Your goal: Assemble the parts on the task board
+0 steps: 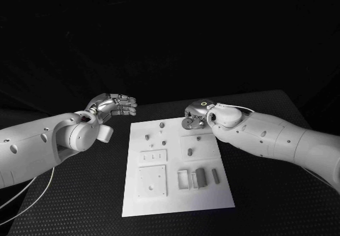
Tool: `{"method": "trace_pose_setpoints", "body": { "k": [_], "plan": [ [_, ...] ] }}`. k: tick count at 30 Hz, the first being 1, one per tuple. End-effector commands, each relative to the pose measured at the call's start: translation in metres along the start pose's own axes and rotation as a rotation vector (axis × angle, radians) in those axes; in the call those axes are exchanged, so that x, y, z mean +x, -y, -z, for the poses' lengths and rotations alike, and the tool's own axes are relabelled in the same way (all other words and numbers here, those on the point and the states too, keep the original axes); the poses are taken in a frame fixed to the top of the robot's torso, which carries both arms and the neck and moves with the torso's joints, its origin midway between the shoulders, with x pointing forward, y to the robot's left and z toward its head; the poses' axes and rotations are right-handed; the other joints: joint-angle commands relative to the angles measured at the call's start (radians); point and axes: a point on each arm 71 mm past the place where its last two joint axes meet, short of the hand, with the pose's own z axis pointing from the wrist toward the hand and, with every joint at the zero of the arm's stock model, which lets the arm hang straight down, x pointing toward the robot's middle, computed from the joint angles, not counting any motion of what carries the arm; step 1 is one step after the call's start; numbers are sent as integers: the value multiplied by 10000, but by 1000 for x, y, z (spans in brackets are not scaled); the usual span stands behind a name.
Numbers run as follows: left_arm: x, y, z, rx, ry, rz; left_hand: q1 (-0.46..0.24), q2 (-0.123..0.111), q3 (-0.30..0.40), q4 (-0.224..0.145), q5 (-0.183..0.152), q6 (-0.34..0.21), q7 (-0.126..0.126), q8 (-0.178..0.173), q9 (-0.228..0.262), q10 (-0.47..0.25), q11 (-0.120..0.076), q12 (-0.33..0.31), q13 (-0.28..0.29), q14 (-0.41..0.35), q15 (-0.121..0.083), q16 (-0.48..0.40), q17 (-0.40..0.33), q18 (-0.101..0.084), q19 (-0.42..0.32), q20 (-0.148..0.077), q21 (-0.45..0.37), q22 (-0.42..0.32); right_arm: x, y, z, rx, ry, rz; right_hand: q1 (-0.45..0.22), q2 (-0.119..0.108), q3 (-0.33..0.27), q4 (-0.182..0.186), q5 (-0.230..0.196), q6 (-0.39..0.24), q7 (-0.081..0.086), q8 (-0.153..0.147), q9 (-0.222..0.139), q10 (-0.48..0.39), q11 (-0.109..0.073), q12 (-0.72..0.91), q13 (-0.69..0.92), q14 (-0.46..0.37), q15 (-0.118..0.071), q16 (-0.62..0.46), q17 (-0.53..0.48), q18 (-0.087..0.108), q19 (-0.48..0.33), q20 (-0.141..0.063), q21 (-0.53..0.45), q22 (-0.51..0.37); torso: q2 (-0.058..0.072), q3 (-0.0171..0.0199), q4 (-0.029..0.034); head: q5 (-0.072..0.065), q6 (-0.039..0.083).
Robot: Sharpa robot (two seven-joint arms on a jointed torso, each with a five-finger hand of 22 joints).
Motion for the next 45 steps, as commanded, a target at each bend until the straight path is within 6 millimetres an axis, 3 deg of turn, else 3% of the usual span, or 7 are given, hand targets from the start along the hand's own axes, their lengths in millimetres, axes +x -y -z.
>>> {"method": "trace_pose_setpoints", "body": {
  "k": [1,7,20,26,31,36,45],
  "plan": [
    [1,1,0,86,-104,-5,-55,15,-45,1,2,4,65,-37,-17,19,20,-36,-8,13,85,-68,12,145,40,44,-60,-5,12,5,3,292,-527,369,-26,-91,13,83,6,264,269,-20,3,-148,81,54,-12,-46,14,56,-8,906,36,-56,-53,120,-1,5,630,-2,-9],
    [1,1,0,85,-106,-4,-55,15,-47,2,2,5,64,-36,-18,20,20,-37,-8,15,85,-70,15,144,41,44,-62,-4,14,4,3,245,-688,376,-40,-59,63,170,3,372,241,32,34,-135,56,104,-31,-30,-6,77,-7,906,56,-66,-49,127,2,2,630,-6,-18],
    [1,1,0,84,-85,-11,-57,16,-51,3,2,6,64,-37,-20,22,20,-41,-8,16,85,-76,21,144,43,45,-67,-3,18,4,4,219,-954,376,-88,502,3,93,-1,1319,-94,504,333,125,-254,261,-231,139,-276,214,24,906,122,-145,107,197,3,-1,641,-48,-54],
    [0,1,0,77,-59,-26,-58,19,-52,4,3,7,64,-36,-21,23,20,-43,-8,18,86,-79,24,144,44,45,-69,-3,20,3,5,206,-1104,383,-105,529,7,94,4,1317,-103,493,344,135,-264,258,-258,142,-290,218,28,906,122,-153,112,193,-1,0,639,-47,-64],
    [0,1,0,62,-56,-26,-57,20,-53,4,2,11,63,-34,-21,24,20,-44,-8,18,86,-81,26,144,45,45,-71,-2,21,2,4,182,-1182,375,-7,826,20,-119,-2,1243,-87,420,362,134,-253,256,-324,123,-285,220,40,906,94,-173,125,193,2,-1,638,-56,-64],
    [0,1,0,50,-52,-27,-58,18,-54,4,2,14,61,-33,-21,26,20,-45,-8,19,86,-83,28,143,45,45,-73,-2,22,2,4,196,-1224,363,-12,928,-18,-278,1,1169,-60,350,359,124,-229,263,-360,110,-265,217,46,906,75,-169,130,190,4,-1,638,-60,-66],
    [0,1,1,22,-49,-26,-71,3,-66,6,2,14,62,-34,-24,24,22,-50,-9,16,88,-91,33,140,43,48,-80,-2,27,3,3,222,-1787,349,-90,891,-73,-383,6,840,53,92,263,30,-124,242,-434,34,-174,176,47,906,18,-140,93,169,3,-4,641,-74,-74]
  ]
}}
